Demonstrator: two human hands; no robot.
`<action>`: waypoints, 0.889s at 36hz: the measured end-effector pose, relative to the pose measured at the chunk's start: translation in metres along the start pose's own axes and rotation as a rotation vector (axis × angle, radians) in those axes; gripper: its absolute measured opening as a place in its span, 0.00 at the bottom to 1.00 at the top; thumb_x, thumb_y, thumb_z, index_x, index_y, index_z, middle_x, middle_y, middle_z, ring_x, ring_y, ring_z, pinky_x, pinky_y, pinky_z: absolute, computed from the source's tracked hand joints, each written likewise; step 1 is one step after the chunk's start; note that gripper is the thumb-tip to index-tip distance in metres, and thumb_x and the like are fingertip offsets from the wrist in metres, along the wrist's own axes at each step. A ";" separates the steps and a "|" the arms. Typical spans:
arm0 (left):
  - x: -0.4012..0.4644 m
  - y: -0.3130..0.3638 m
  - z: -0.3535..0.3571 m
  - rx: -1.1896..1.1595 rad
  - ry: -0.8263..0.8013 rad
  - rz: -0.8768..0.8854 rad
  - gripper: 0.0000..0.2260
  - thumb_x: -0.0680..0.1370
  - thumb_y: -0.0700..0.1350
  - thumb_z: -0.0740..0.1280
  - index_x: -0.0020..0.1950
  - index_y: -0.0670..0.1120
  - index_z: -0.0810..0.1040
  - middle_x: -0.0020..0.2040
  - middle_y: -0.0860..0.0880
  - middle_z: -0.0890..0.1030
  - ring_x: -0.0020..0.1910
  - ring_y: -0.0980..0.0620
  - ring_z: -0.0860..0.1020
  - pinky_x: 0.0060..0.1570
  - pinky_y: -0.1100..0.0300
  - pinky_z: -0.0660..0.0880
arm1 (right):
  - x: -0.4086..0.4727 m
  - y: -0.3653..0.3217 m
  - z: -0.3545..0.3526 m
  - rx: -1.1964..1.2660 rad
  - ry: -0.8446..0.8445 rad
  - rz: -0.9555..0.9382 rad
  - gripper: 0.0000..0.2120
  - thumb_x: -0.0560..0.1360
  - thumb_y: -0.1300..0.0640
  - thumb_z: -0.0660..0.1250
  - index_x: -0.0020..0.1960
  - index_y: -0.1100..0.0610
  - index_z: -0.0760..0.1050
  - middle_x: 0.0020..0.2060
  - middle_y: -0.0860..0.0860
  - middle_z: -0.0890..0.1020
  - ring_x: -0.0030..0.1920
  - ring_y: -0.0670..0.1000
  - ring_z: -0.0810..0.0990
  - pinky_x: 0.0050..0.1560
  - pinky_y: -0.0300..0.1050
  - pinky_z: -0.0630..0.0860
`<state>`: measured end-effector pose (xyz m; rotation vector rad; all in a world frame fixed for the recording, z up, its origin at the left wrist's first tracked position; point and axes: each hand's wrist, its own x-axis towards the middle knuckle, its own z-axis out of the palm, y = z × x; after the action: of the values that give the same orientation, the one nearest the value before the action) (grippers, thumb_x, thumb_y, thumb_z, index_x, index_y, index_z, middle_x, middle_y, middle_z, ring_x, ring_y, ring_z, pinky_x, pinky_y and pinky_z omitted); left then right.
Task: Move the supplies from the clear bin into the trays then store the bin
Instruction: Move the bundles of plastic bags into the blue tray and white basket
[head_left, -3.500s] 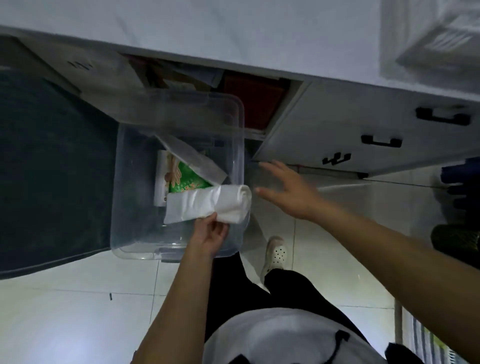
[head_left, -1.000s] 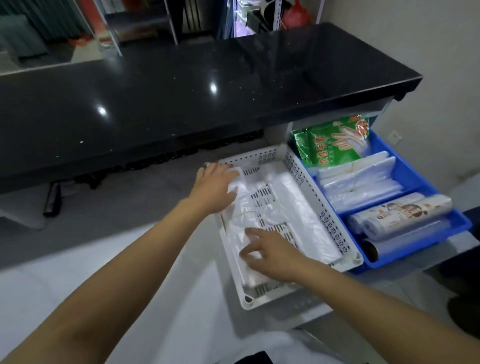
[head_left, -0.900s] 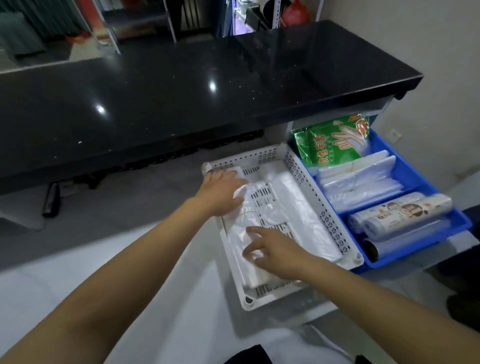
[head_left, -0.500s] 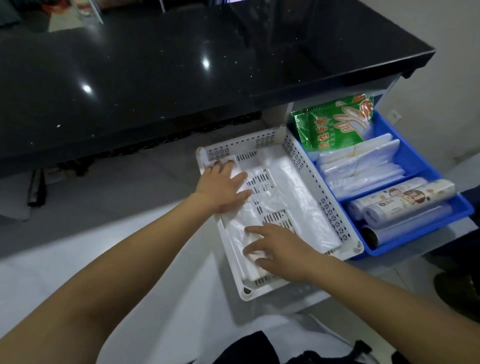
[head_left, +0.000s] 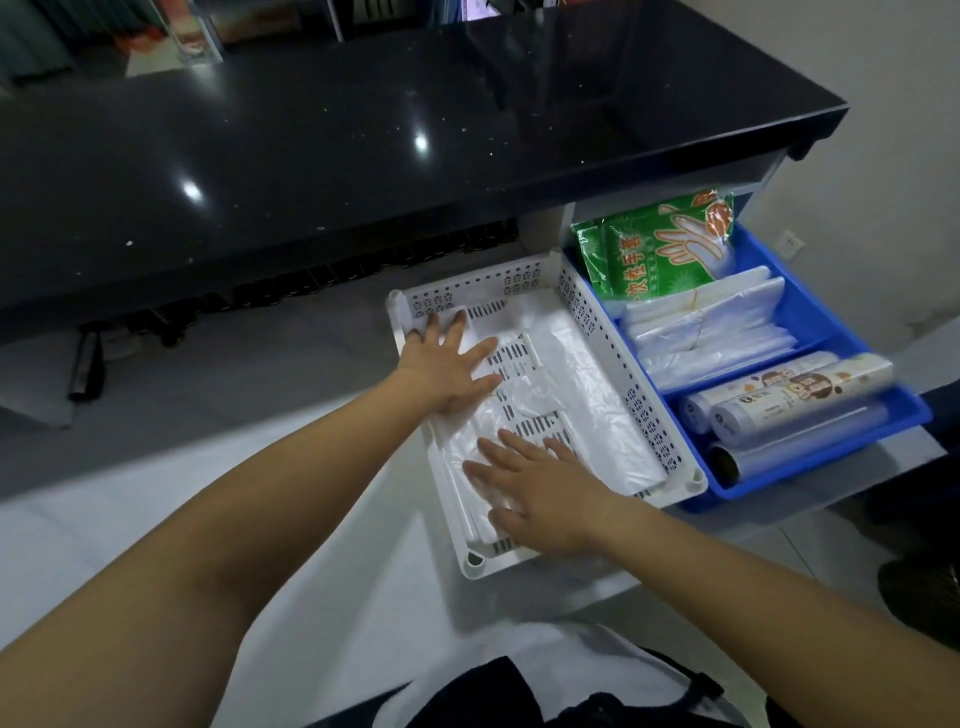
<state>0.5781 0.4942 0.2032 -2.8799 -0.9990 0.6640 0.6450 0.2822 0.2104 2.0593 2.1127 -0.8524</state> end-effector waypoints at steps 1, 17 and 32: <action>-0.003 0.000 -0.004 -0.012 0.006 0.001 0.32 0.76 0.73 0.41 0.79 0.64 0.43 0.81 0.46 0.40 0.79 0.36 0.41 0.74 0.38 0.46 | 0.000 0.000 -0.001 0.010 0.010 -0.005 0.30 0.81 0.43 0.55 0.80 0.42 0.50 0.81 0.46 0.46 0.80 0.49 0.40 0.76 0.61 0.41; -0.219 0.056 0.008 -0.547 0.453 -0.581 0.33 0.76 0.72 0.44 0.79 0.62 0.47 0.82 0.49 0.46 0.80 0.45 0.43 0.76 0.43 0.44 | -0.094 0.002 -0.005 0.036 0.286 -0.104 0.35 0.76 0.31 0.53 0.79 0.37 0.47 0.80 0.45 0.40 0.78 0.49 0.32 0.76 0.62 0.36; -0.485 0.294 0.210 -0.861 0.115 -1.356 0.37 0.75 0.73 0.46 0.79 0.61 0.37 0.82 0.49 0.43 0.80 0.45 0.43 0.75 0.42 0.48 | -0.168 -0.063 0.172 0.066 -0.076 -0.650 0.34 0.79 0.35 0.56 0.79 0.36 0.42 0.79 0.42 0.36 0.77 0.47 0.30 0.78 0.60 0.41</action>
<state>0.3251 -0.0532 0.1537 -1.6685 -3.1312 -0.1087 0.5469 0.0600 0.1565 1.3178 2.7752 -1.0431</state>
